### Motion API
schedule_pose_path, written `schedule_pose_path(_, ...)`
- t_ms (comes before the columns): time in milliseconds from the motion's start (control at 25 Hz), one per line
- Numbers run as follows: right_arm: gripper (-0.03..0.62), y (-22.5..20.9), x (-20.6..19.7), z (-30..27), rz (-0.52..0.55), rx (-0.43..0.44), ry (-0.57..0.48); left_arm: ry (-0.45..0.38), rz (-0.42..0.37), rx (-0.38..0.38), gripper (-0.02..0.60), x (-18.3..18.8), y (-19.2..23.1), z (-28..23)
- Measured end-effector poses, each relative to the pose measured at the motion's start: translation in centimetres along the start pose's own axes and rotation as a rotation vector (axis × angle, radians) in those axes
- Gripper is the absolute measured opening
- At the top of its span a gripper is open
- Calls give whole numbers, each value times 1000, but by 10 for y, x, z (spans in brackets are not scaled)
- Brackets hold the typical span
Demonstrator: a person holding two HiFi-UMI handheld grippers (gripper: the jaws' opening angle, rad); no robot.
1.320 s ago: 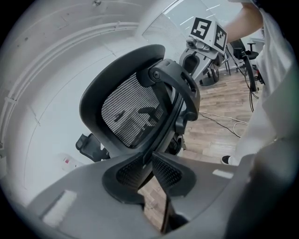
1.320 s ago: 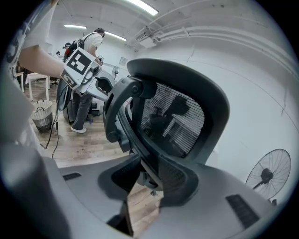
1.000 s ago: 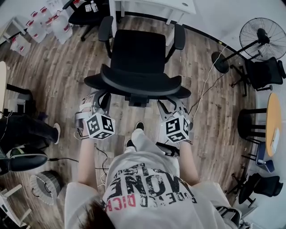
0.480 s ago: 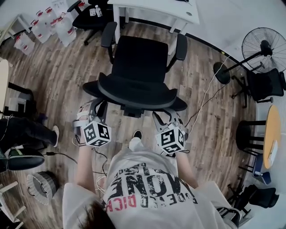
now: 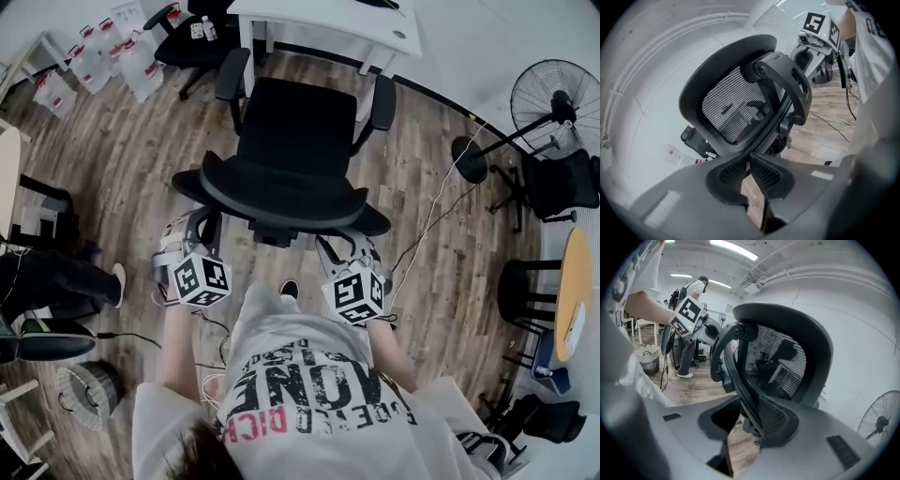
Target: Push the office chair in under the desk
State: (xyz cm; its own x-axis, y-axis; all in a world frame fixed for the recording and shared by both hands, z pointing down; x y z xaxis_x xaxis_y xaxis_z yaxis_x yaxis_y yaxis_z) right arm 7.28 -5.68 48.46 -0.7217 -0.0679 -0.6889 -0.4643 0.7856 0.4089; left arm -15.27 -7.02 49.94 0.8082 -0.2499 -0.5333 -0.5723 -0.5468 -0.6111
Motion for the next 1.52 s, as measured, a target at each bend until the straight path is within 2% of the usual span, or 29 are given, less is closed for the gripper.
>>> schedule_pose_path(320,118,-10,4,-13,-27,-10,32,-29,-10,-31,38,1,13,-14)
schedule_pose_path(720,130,-19,6,-28,-97,-67,126,-101,5,-154,84,0,31,-31)
schedule_pose_path(1240,132,-33,3,-43,-127,-140,144,-179,-22,-203,89,5,42,-58)
schedule_pose_path(1400,133,-53,9,-54,-135,-127,141,-180,-20,-218,89,13,59,-74)
schedule_pose_path(1520,135,-54,9,-52,-140,-118,130,-184,-1,-222,89,14,60,-71)
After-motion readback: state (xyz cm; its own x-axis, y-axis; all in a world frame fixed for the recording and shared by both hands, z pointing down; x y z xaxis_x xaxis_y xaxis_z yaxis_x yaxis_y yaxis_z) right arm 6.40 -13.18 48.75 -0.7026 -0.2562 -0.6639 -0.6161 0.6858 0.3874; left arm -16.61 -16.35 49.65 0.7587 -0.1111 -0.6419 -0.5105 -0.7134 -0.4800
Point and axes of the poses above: the fingertips, and each gripper's own axes: z backward along the fingers, y to its left, x out of its top, the point moved 3 cm from there along z, backward along the fingers, and after that the axes turned 2 degrees about z, right-handed, at the moved point
